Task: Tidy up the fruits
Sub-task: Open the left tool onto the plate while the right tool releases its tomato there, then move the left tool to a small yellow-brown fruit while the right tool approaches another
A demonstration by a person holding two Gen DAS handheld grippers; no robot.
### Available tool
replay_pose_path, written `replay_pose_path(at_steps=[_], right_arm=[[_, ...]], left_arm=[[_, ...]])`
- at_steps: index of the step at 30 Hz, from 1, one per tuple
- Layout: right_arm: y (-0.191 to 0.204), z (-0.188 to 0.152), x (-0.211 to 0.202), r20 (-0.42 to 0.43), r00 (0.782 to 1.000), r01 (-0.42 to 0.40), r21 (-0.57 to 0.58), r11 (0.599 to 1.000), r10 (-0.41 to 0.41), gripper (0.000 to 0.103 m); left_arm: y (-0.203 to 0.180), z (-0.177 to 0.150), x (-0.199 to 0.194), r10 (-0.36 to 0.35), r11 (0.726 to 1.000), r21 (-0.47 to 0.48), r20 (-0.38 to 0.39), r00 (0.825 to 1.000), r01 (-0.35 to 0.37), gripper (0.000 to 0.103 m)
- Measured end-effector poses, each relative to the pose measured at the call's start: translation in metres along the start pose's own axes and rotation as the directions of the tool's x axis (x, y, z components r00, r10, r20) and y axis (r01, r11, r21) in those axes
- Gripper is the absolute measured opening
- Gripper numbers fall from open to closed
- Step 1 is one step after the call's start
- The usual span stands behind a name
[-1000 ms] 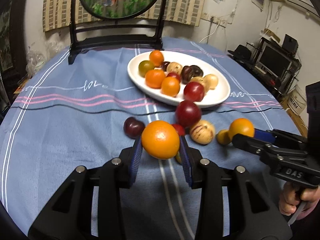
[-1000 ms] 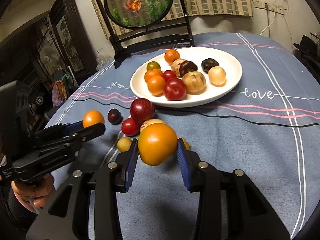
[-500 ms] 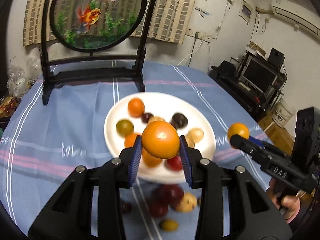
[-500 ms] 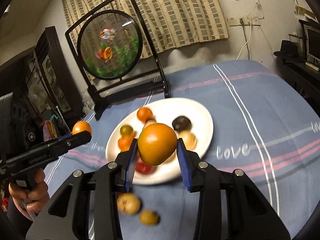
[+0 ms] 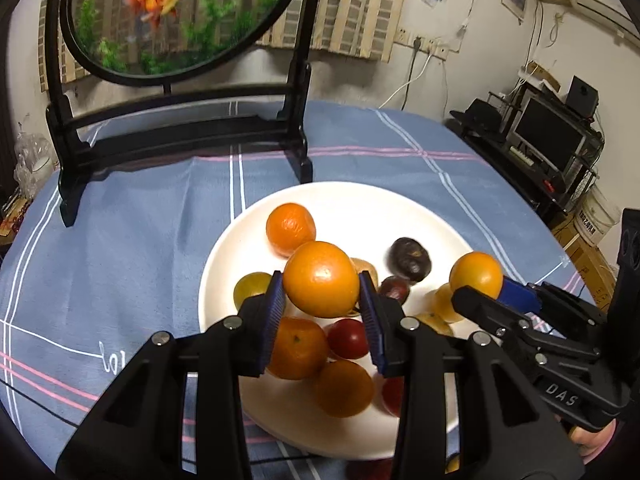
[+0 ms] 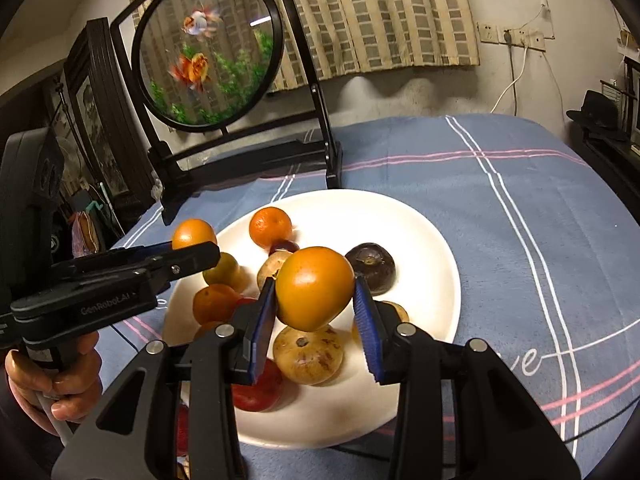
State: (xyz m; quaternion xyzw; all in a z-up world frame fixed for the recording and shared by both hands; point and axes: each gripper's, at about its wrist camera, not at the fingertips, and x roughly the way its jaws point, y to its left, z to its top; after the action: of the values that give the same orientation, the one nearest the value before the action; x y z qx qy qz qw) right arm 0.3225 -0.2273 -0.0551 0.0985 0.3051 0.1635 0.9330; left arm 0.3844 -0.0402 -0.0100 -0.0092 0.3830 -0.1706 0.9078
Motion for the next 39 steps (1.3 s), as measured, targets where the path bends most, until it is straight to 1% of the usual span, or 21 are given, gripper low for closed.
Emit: replay_pose_path(at_steps=[2,3,4,5,6,7,8,9,12,13,15,18,22,23,24,28,30,32,35,37,39], right_arm=[[-0.001,-0.001,0.003,-0.008,1.0,0.001,-0.003,1.0,-0.001,0.039],[-0.001,-0.002,0.004,-0.009,1.0,0.006,-0.006,1.0,-0.006,0.041],[0.0,-0.002,0.004,-0.012,1.0,0.01,-0.007,1.0,-0.01,0.043],[0.001,-0.002,0.003,-0.011,1.0,0.012,-0.008,1.0,-0.012,0.044],[0.002,-0.001,-0.002,-0.001,1.0,0.008,-0.011,1.0,-0.008,0.046],[0.003,0.0,-0.006,0.009,1.0,0.009,-0.012,1.0,-0.009,0.049],[0.002,0.001,-0.008,0.017,1.0,0.008,-0.013,1.0,-0.008,0.052],[0.003,0.002,-0.014,0.029,1.0,0.006,-0.013,1.0,-0.006,0.052],[0.005,0.002,-0.024,0.036,0.999,-0.006,-0.01,1.0,0.006,0.052],[0.006,0.001,-0.028,0.038,0.999,-0.011,-0.009,1.0,0.011,0.052],[0.008,-0.004,-0.037,0.04,0.999,-0.012,-0.011,1.0,0.013,0.053],[0.015,-0.015,-0.048,0.03,1.0,-0.006,-0.026,1.0,0.007,0.053],[0.02,-0.032,-0.056,-0.012,1.0,-0.018,-0.026,0.999,0.018,0.055],[0.02,-0.038,-0.056,-0.037,0.999,-0.024,-0.023,0.999,0.023,0.061],[0.021,-0.044,-0.056,-0.055,0.998,-0.032,-0.022,0.999,0.03,0.064],[0.025,-0.067,-0.05,-0.148,0.989,-0.035,-0.042,0.998,0.028,0.064],[0.029,-0.077,-0.051,-0.174,0.985,-0.016,-0.071,0.997,0.004,0.064],[0.033,-0.082,-0.053,-0.183,0.983,0.004,-0.089,0.996,-0.021,0.064],[0.035,-0.088,-0.055,-0.199,0.98,0.004,-0.092,0.996,-0.022,0.064],[0.037,-0.09,-0.055,-0.206,0.978,0.014,-0.105,0.994,-0.036,0.064],[0.038,-0.094,-0.055,-0.213,0.975,0.035,-0.128,0.991,-0.062,0.064]], left_arm=[[0.001,-0.001,0.006,0.018,1.0,0.001,-0.008,1.0,-0.018,0.038],[0.0,-0.002,0.006,0.027,1.0,-0.001,-0.008,1.0,-0.027,0.041],[0.0,-0.002,0.005,0.033,0.999,-0.003,-0.006,0.999,-0.033,0.048],[0.0,-0.002,0.002,0.037,0.999,-0.004,0.006,0.999,-0.037,0.06],[-0.001,-0.003,-0.005,0.05,0.999,-0.002,0.033,0.998,-0.05,0.062],[-0.002,-0.003,-0.009,0.055,0.998,0.006,0.041,0.998,-0.056,0.063],[-0.005,-0.003,-0.014,0.058,0.998,0.017,0.048,0.997,-0.059,0.067],[-0.006,-0.004,-0.019,0.067,0.997,0.024,0.054,0.996,-0.068,0.074],[-0.013,-0.009,-0.04,0.109,0.993,0.044,0.094,0.99,-0.113,0.083],[-0.014,-0.011,-0.047,0.111,0.992,0.049,0.105,0.988,-0.116,0.085],[-0.018,-0.017,-0.063,0.116,0.991,0.046,0.126,0.985,-0.122,0.092],[-0.022,-0.026,-0.08,0.101,0.993,0.042,0.126,0.987,-0.107,0.094],[-0.026,-0.049,-0.1,0.123,0.991,0.037,0.133,0.983,-0.129,0.098],[-0.024,-0.058,-0.104,0.131,0.99,0.029,0.136,0.982,-0.136,0.099],[-0.023,-0.065,-0.106,0.134,0.99,0.023,0.136,0.982,-0.139,0.1],[-0.007,-0.101,-0.114,0.155,0.988,-0.019,0.107,0.982,-0.154,0.1],[0.001,-0.115,-0.117,0.168,0.986,-0.032,0.093,0.981,-0.165,0.1],[0.014,-0.131,-0.116,0.185,0.98,-0.08,0.06,0.981,-0.18,0.099],[0.027,-0.14,-0.118,0.188,0.974,-0.133,0.037,0.981,-0.182,0.099],[0.031,-0.144,-0.119,0.21,0.968,-0.148,0.036,0.977,-0.202,0.099],[0.03,-0.143,-0.119,0.263,0.958,-0.135,0.047,0.964,-0.254,0.099]])
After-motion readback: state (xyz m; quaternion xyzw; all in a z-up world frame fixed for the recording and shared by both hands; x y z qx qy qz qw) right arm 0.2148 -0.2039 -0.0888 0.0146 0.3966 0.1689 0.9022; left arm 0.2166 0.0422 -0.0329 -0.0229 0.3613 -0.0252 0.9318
